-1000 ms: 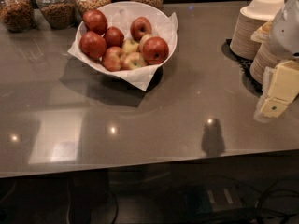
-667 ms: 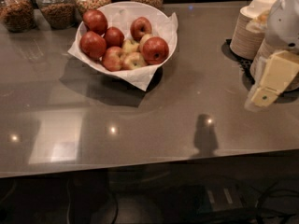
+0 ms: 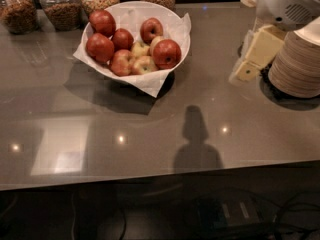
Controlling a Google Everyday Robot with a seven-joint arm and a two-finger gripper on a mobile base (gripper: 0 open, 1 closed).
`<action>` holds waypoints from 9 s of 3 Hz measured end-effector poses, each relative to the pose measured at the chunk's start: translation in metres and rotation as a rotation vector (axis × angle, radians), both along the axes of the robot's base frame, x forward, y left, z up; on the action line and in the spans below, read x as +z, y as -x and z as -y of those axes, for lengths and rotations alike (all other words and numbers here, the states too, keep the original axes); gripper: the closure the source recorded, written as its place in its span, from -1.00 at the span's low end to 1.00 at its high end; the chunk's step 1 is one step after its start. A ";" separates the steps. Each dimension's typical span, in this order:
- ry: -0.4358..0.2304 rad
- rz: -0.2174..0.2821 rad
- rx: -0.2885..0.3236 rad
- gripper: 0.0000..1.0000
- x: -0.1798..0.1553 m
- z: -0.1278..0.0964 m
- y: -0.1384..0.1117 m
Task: Pick apple from white bowl
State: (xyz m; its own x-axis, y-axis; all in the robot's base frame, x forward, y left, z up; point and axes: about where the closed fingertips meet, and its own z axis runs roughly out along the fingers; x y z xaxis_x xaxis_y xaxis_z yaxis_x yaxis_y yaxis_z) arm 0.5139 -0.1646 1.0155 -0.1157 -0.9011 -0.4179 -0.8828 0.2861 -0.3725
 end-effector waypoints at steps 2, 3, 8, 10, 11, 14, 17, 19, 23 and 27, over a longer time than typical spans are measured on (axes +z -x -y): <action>-0.059 0.087 0.023 -1.00 0.014 -0.034 -0.071; -0.075 0.095 0.036 -1.00 0.014 -0.045 -0.096; -0.196 0.126 0.047 -0.78 -0.011 -0.123 -0.187; -0.244 0.121 0.053 -0.28 -0.032 -0.150 -0.213; -0.255 0.106 0.058 -0.46 -0.054 -0.168 -0.230; -0.214 0.093 0.020 -0.40 -0.075 -0.171 -0.249; -0.188 0.083 -0.015 -0.38 -0.087 -0.163 -0.268; -0.187 0.066 -0.015 0.03 -0.087 -0.164 -0.269; -0.215 0.065 0.052 1.00 -0.066 -0.183 -0.247; -0.230 0.087 0.133 0.83 -0.039 -0.197 -0.231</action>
Offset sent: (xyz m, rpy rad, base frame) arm 0.1106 0.0502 0.0193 0.0859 -0.1221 0.0327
